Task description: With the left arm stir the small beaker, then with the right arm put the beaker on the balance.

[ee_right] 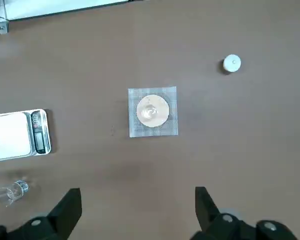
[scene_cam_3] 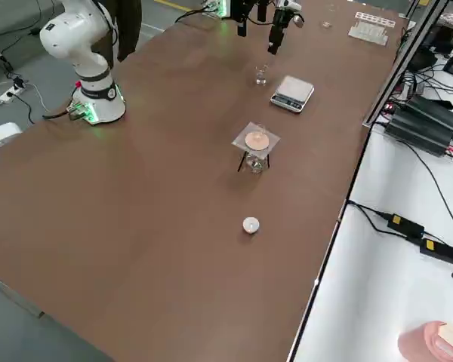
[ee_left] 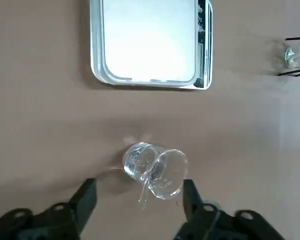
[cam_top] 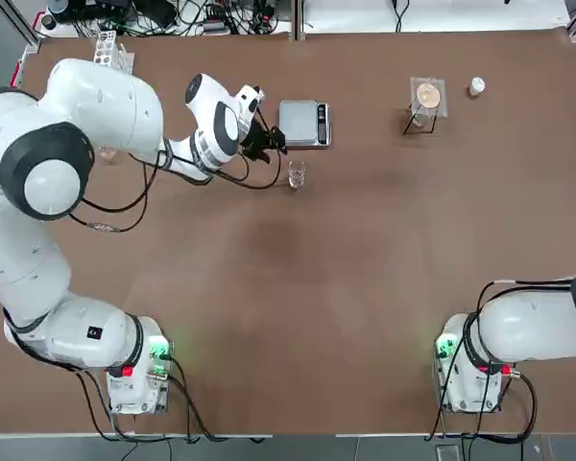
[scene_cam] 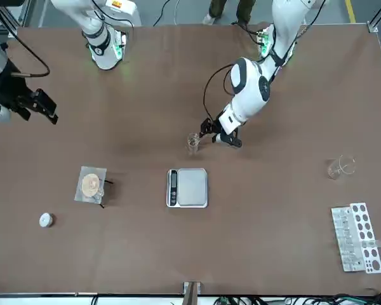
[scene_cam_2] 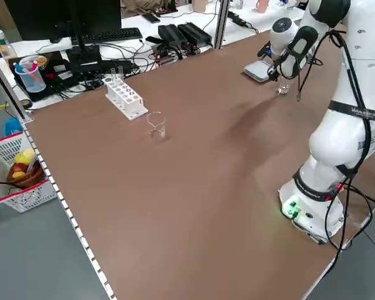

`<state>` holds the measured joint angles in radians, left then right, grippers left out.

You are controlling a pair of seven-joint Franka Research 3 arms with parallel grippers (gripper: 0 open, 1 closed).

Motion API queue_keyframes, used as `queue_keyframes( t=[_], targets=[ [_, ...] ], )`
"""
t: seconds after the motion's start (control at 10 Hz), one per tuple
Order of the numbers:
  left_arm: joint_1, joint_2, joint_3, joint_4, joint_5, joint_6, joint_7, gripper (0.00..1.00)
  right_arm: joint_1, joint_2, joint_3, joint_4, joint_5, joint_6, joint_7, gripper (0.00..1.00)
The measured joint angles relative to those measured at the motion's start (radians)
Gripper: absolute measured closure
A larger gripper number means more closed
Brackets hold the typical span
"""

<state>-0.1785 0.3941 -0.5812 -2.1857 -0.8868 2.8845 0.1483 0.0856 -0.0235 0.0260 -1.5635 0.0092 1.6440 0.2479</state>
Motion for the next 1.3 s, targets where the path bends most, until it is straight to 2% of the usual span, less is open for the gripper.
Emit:
queue_keyframes(
  t=[0.4, 0.6, 1.3],
  targets=[
    [-0.017, 0.006, -0.001, -0.001, 0.0, 0.0, -0.011, 0.43, 0.0, 0.0, 0.003, 0.0, 0.0, 0.004, 0.0, 0.0],
    [-0.029, 0.015, -0.001, -0.001, 0.0, 0.0, -0.012, 0.57, 0.0, 0.0, 0.003, 0.0, 0.0, 0.004, 0.0, 0.0],
    [-0.028, 0.024, 0.002, 0.002, 0.0, 0.0, -0.01, 0.63, -0.003, 0.0, 0.003, 0.0, 0.0, 0.005, 0.0, 0.0]
  ],
)
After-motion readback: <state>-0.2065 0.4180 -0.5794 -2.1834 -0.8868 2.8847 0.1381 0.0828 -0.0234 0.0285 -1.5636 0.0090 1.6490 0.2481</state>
